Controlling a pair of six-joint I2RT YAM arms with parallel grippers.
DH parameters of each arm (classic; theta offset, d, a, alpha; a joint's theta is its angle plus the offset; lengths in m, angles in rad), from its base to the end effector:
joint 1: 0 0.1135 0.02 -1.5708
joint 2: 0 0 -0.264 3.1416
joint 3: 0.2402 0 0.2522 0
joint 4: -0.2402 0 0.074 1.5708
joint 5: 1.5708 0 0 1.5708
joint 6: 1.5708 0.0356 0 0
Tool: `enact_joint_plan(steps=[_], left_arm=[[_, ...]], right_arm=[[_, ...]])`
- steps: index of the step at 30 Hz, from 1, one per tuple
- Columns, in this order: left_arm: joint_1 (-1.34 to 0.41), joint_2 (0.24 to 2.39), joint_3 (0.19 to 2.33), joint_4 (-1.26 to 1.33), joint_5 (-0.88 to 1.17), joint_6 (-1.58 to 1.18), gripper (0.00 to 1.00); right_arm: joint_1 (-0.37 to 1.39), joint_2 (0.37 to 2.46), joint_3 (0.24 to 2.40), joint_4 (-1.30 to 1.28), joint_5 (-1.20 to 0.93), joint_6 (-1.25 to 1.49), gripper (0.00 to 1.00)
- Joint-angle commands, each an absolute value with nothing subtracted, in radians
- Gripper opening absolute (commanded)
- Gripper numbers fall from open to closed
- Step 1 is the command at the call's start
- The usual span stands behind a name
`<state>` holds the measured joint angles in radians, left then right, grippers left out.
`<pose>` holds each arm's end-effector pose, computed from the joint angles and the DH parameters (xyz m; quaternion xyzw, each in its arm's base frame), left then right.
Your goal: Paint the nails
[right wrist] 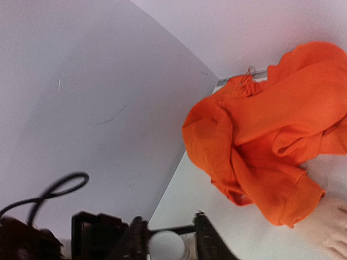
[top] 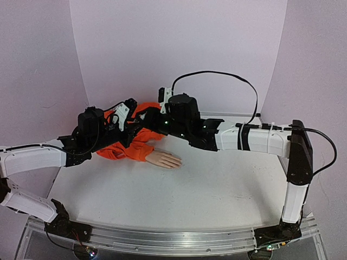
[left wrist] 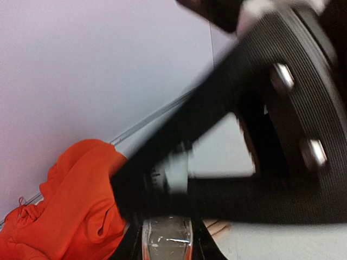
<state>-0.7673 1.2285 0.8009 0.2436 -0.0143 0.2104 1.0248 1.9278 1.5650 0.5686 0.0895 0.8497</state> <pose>0.2069 -0.1988 0.2951 0.3571 0.6811 -0.1704 0.6160 0.2466 0.3998 0.3524 -0.0205 0.6307 0.6081 0.4817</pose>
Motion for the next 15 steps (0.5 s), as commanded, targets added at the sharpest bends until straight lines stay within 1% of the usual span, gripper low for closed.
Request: enact_joint_plan(steps=[1,2,4,6,8,9,10,12,13,15], left_arm=[[-0.776,1.179,0.808,0.484,-0.032,0.108,0.00],[-0.775,1.173,0.801,0.458,-0.036,0.079,0.00],[-0.775,1.158,0.799,0.370,-0.046,0.023,0.00],[-0.775,1.139,0.792,0.315,-0.051,-0.034,0.00],[-0.773,1.116,0.784,0.277,-0.032,-0.072,0.00],[-0.772,1.107,0.786,0.261,-0.011,-0.085,0.00],[-0.770,1.101,0.793,0.243,0.049,-0.098,0.00],[-0.759,1.094,0.814,0.210,0.151,-0.125,0.00],[-0.746,1.096,0.826,0.201,0.230,-0.147,0.00],[-0.700,1.105,0.850,0.199,0.442,-0.207,0.00]], right_arm=[[1.055,1.870,1.520,0.505,-0.110,0.773,0.45],[1.030,1.847,1.495,0.512,-0.133,0.761,0.50],[0.981,1.786,1.435,0.530,-0.170,0.728,0.56],[0.938,1.734,1.382,0.544,-0.221,0.669,0.69],[0.899,1.695,1.345,0.557,-0.327,0.600,0.78],[0.882,1.679,1.324,0.576,-0.382,0.570,0.85],[0.867,1.665,1.309,0.596,-0.438,0.539,0.89],[0.847,1.653,1.300,0.613,-0.549,0.481,0.92],[0.841,1.651,1.302,0.621,-0.607,0.456,0.93],[0.835,1.652,1.298,0.660,-0.703,0.424,0.93]])
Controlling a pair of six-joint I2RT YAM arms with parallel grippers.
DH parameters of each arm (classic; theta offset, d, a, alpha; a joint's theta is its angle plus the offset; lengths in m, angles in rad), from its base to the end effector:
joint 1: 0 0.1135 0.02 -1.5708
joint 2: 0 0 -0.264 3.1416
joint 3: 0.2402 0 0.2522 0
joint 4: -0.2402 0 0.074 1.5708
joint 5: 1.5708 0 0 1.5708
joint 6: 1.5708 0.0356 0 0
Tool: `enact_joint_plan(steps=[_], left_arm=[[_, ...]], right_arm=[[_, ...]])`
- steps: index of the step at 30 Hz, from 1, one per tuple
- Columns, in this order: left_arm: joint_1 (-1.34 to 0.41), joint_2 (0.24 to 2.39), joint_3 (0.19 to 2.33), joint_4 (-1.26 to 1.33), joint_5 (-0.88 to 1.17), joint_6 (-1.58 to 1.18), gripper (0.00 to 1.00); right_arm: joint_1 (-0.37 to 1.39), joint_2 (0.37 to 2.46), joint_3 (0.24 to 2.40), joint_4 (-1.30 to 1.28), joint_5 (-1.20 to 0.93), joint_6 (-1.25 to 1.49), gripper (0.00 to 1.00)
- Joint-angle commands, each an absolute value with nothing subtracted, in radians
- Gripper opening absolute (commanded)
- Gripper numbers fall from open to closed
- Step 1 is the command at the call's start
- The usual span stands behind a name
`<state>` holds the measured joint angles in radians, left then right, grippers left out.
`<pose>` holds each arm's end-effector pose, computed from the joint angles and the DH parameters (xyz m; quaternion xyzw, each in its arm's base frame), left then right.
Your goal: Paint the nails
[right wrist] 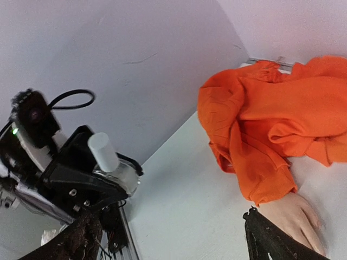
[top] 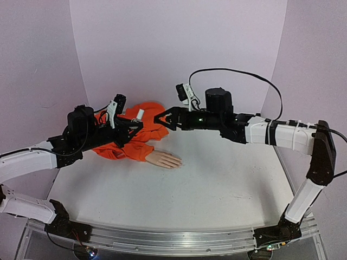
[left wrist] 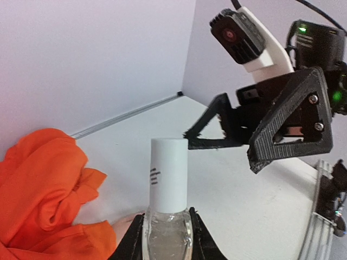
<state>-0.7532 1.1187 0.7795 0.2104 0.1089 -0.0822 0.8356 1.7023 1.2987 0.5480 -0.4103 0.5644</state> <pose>0.1900 -0.1835 0.3120 0.2809 0.6964 -0.3048 0.5859 0.2638 0.3129 0.3495 -0.2392 0.6138 0.5789 0.4804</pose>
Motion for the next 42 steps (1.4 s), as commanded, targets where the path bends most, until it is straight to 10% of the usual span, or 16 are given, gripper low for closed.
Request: enact_joint_plan(steps=[1,9,42], left_arm=[[-0.677,1.114,0.867,0.202,0.561,-0.238,0.00],[-0.654,1.181,0.955,0.215,1.039,-0.322,0.00],[-0.656,1.208,0.974,0.266,1.082,-0.340,0.00]], right_arm=[[0.834,1.655,1.297,0.687,-0.749,0.415,0.92],[0.834,1.702,1.306,0.997,-1.011,0.554,0.70],[0.907,1.809,1.364,1.134,-1.038,0.637,0.11]])
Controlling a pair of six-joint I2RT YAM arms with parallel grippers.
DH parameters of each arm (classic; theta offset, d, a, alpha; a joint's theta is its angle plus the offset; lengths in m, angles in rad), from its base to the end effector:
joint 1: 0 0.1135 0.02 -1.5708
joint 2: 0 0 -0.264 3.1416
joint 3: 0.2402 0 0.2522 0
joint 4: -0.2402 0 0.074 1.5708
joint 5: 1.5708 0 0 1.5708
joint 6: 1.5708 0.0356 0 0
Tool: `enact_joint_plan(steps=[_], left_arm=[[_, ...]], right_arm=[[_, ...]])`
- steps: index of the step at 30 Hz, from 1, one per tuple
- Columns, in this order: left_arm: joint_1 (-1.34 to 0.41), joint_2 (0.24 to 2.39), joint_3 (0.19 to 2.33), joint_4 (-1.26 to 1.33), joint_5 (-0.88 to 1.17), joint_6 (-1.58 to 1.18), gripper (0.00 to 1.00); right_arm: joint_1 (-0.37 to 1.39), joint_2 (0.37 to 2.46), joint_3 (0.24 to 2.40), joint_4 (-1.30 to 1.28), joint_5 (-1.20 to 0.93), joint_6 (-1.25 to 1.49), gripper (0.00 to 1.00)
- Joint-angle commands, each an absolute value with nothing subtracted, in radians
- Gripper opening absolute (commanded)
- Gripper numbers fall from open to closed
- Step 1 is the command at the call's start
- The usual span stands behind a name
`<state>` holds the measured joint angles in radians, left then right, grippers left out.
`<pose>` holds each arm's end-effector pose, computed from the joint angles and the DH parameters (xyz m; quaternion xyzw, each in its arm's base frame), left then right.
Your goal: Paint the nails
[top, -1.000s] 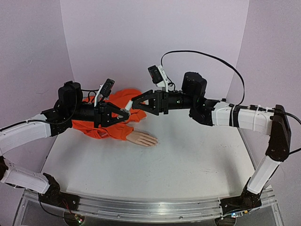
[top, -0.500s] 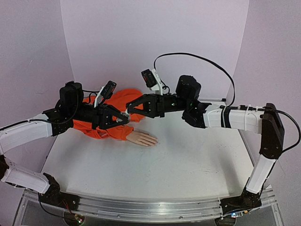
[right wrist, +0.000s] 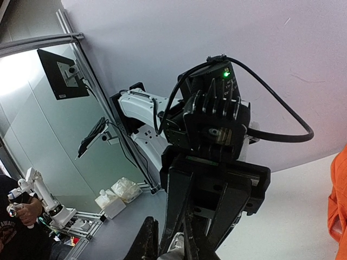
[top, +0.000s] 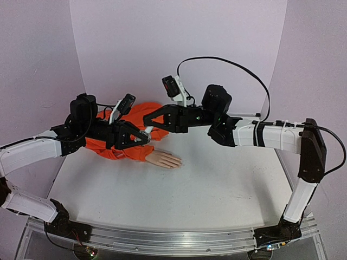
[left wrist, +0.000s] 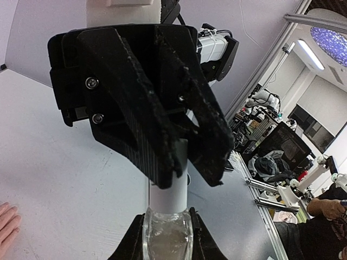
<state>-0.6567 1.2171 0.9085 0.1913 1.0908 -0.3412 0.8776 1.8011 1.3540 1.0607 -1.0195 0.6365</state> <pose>0.1946 -0.1898 0.3333 0.4408 0.5768 -0.6122 0.3133 0.2341 0.3292 0.3721 -0.4783 0.3470 0.6955 0.4088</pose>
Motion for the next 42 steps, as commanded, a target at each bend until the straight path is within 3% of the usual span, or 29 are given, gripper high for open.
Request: enact_joint_plan(steps=[1,5,7,11,14,17,21,28,33,42], left_arm=[[-0.657,1.205,0.975,0.268,1.076,-0.337,0.00],[-0.655,1.190,0.975,0.268,1.020,-0.329,0.00],[-0.655,1.170,0.970,0.268,0.956,-0.312,0.00],[-0.655,1.121,0.929,0.268,0.662,-0.227,0.00],[-0.657,1.097,0.914,0.276,0.405,-0.150,0.00],[-0.676,1.125,0.951,0.295,0.276,0.001,0.00],[-0.716,1.187,0.964,0.408,0.050,0.172,0.00],[-0.739,1.255,0.956,0.551,-0.092,0.204,0.00],[-0.760,1.263,0.918,0.552,-0.095,0.177,0.00],[-0.762,1.195,0.813,0.339,-0.078,0.044,0.00]], right_arm=[[0.909,1.809,1.357,1.134,-1.030,0.638,0.09],[0.926,1.811,1.341,1.132,-0.995,0.640,0.00],[0.936,1.814,1.337,1.120,-0.961,0.636,0.00],[0.965,1.830,1.348,1.036,-0.805,0.626,0.00],[1.000,1.852,1.385,0.920,-0.634,0.628,0.00],[1.040,1.898,1.483,0.721,-0.429,0.636,0.00],[1.116,1.960,1.619,0.441,-0.007,0.757,0.00],[1.197,2.014,1.690,0.378,0.245,0.851,0.00],[1.196,2.021,1.745,0.373,0.255,0.763,0.00],[1.037,1.782,1.517,0.475,-0.026,0.494,0.63]])
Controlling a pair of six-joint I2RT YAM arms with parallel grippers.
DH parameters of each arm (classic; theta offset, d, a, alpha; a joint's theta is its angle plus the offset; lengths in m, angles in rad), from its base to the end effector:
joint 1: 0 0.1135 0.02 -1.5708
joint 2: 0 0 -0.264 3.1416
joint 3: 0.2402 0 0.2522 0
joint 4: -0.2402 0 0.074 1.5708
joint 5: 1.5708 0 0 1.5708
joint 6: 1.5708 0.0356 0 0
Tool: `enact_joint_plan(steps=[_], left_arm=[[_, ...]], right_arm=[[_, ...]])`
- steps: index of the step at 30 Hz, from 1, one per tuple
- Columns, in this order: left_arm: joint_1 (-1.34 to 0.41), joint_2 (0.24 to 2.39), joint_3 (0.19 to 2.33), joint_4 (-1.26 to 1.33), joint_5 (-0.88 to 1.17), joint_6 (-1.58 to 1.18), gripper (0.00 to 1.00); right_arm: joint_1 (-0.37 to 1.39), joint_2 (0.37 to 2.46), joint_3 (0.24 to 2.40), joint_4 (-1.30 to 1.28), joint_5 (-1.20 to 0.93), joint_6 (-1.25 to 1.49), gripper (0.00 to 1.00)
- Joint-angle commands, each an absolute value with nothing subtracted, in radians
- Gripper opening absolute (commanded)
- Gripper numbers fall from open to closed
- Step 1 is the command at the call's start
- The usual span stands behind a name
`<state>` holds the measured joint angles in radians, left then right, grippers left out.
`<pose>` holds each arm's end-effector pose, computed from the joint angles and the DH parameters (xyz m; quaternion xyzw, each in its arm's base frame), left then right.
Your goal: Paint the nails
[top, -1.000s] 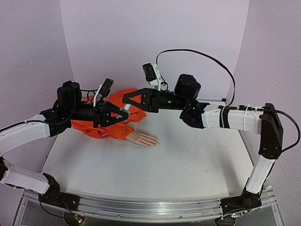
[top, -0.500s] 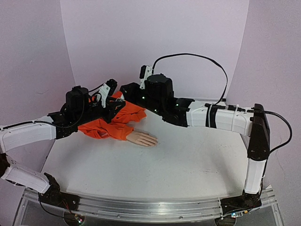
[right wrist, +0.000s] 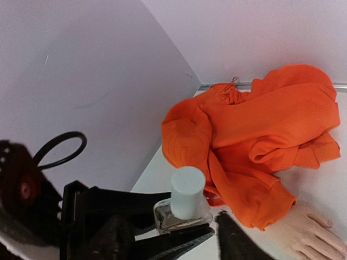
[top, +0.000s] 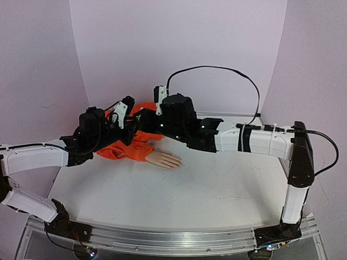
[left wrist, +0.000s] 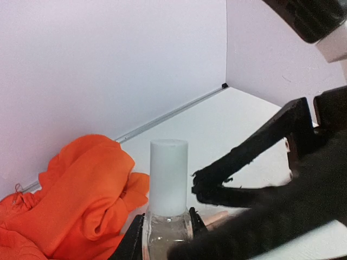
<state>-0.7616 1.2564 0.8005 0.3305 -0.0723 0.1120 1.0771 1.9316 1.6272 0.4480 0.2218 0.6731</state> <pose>0.2141 -0.2006 0.2969 0.2954 0.6893 -0.1852 0.6351 0.2308 0.4124 0.3599 -0.0485 0.6541 0.5303 0.5372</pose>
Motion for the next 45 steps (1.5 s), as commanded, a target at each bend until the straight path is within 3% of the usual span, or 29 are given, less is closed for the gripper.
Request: enact_joint_plan(steps=[1,3,8,12,16,28,45], left_arm=[[-0.761,1.187,0.815,0.303,-0.055,0.042,0.00],[-0.756,1.168,0.820,0.248,0.032,0.030,0.00],[-0.651,1.126,0.850,0.208,0.512,-0.113,0.00],[-0.618,1.163,0.935,0.209,0.925,-0.208,0.00],[-0.622,1.218,0.998,0.231,1.144,-0.296,0.00],[-0.664,1.242,1.003,0.258,1.196,-0.331,0.00],[-0.664,1.242,1.005,0.265,1.147,-0.322,0.00]], right_arm=[[1.019,1.749,1.473,0.501,-0.069,0.431,0.73],[0.972,1.693,1.396,0.540,-0.156,0.395,0.86],[0.857,1.654,1.296,0.642,-0.560,0.355,0.93],[0.852,1.656,1.249,0.782,-0.809,0.364,0.94],[0.853,1.672,1.228,1.015,-0.929,0.473,0.88],[0.869,1.728,1.281,1.232,-1.002,0.618,0.62],[0.924,1.772,1.282,1.288,-0.988,0.617,0.13]])
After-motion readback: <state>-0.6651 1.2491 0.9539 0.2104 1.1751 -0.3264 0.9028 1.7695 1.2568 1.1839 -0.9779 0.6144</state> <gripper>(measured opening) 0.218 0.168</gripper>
